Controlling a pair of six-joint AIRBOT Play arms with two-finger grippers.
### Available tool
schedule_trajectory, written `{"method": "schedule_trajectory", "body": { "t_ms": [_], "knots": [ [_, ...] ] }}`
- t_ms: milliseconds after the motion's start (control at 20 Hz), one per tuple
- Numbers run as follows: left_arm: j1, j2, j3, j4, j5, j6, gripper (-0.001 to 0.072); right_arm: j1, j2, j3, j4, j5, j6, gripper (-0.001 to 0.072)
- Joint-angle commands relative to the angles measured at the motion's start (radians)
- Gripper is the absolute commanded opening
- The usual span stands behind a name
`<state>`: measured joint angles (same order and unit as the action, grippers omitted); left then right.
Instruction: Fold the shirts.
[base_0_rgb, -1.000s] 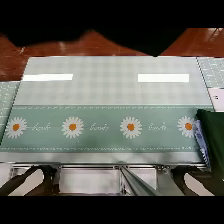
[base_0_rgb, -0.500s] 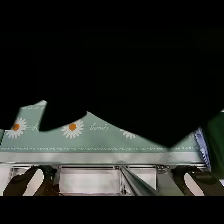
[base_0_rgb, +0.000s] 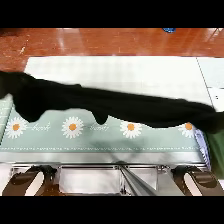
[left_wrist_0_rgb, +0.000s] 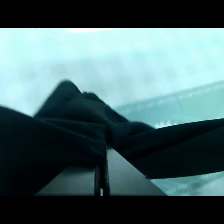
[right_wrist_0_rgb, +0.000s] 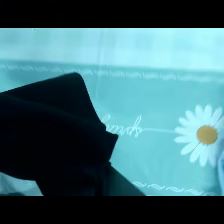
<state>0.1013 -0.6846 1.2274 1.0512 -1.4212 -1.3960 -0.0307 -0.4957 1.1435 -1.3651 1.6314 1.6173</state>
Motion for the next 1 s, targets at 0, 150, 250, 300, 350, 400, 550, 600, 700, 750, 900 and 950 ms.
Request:
{"method": "schedule_trajectory", "body": {
  "t_ms": [0,150,250,300,350,400,550,600,700,750,900,950],
  "knots": [
    [-0.011,-0.047,-0.259,0.023,0.147,-0.004,0.0019,0.0,-0.029,-0.274,-0.011,-0.198,0.013,0.0022],
    [-0.016,-0.21,-0.323,0.023,0.255,-0.004,0.0019,0.0,-0.2,-0.328,-0.012,-0.336,0.01,0.0022],
    [-0.023,-0.348,-0.323,-0.006,0.327,0.001,0.0019,0.0,-0.335,-0.323,-0.014,-0.439,-0.003,0.0022],
    [-0.023,-0.406,-0.322,-0.039,0.363,0.016,0.0019,0.0,-0.406,-0.312,-0.015,-0.479,-0.002,0.0022],
    [-0.022,-0.465,-0.318,-0.073,0.396,0.023,0.0019,0.0,-0.475,-0.294,-0.015,-0.509,-0.002,0.0022],
    [-0.022,-0.517,-0.307,-0.103,0.414,0.023,0.0019,0.0,-0.538,-0.273,-0.015,-0.529,-0.002,0.0023],
    [-0.022,-0.637,-0.241,-0.161,0.418,0.022,0.0059,0.0,-0.7,-0.18,-0.013,-0.551,0.011,0.0025],
    [-0.022,-0.655,-0.218,-0.162,0.412,0.021,0.0236,0.0,-0.742,-0.14,-0.009,-0.547,0.037,0.0092],
    [-0.01,-0.667,-0.152,-0.122,0.347,0.025,0.051,-0.009,-0.798,-0.042,-0.014,-0.503,0.026,0.041],
    [0.012,-0.664,-0.107,-0.086,0.289,0.014,0.051,-0.034,-0.814,0.02,-0.022,-0.452,0.021,0.041],
    [0.135,-0.602,-0.069,-0.063,0.163,0.015,0.0509,-0.173,-0.774,0.1,-0.077,-0.354,0.014,0.0409],
    [0.184,-0.563,-0.101,-0.064,0.143,0.015,0.0509,-0.238,-0.742,0.081,-0.073,-0.343,0.017,0.0408]
  ]
}}
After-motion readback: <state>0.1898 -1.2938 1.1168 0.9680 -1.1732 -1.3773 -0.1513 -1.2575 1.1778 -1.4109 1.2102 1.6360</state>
